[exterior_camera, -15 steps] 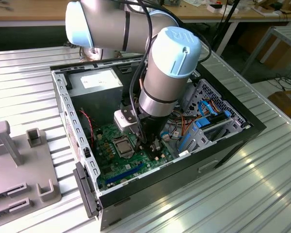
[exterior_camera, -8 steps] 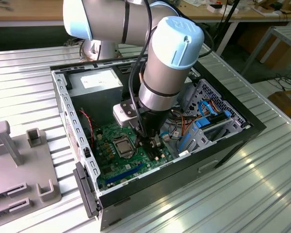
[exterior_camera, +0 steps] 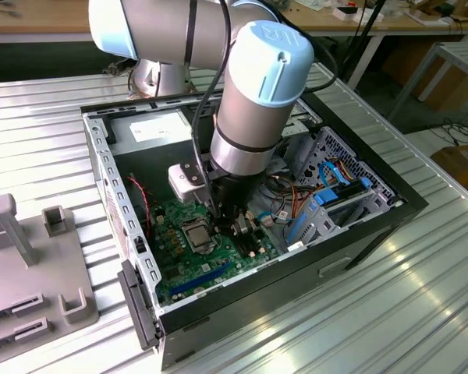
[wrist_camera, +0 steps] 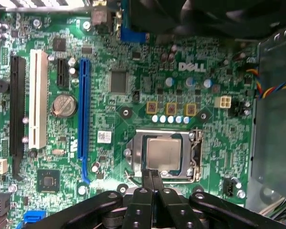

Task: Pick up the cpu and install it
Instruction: 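Install the first cpu locking lever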

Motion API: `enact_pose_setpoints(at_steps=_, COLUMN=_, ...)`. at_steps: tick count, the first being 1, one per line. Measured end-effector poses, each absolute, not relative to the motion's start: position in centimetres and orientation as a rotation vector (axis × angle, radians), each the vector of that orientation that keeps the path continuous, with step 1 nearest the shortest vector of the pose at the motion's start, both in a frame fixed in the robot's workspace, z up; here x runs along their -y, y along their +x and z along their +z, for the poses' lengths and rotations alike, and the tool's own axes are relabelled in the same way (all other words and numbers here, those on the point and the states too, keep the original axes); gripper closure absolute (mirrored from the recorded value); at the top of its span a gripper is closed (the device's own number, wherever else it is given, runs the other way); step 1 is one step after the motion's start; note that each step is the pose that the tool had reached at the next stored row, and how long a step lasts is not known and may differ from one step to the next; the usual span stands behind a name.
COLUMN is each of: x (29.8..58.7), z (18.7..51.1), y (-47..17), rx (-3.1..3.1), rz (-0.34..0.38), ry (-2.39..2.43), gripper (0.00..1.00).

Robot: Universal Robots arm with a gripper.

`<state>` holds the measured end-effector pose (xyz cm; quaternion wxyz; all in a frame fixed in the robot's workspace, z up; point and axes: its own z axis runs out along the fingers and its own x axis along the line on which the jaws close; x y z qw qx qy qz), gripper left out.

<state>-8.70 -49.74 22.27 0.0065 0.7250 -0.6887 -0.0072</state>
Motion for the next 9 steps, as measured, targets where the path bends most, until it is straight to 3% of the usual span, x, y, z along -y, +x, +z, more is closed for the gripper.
enact_pose_setpoints(at_steps=9, x=49.73, z=22.29, y=-8.8, rx=2.155, rz=-0.022, ry=2.269, gripper=0.89)
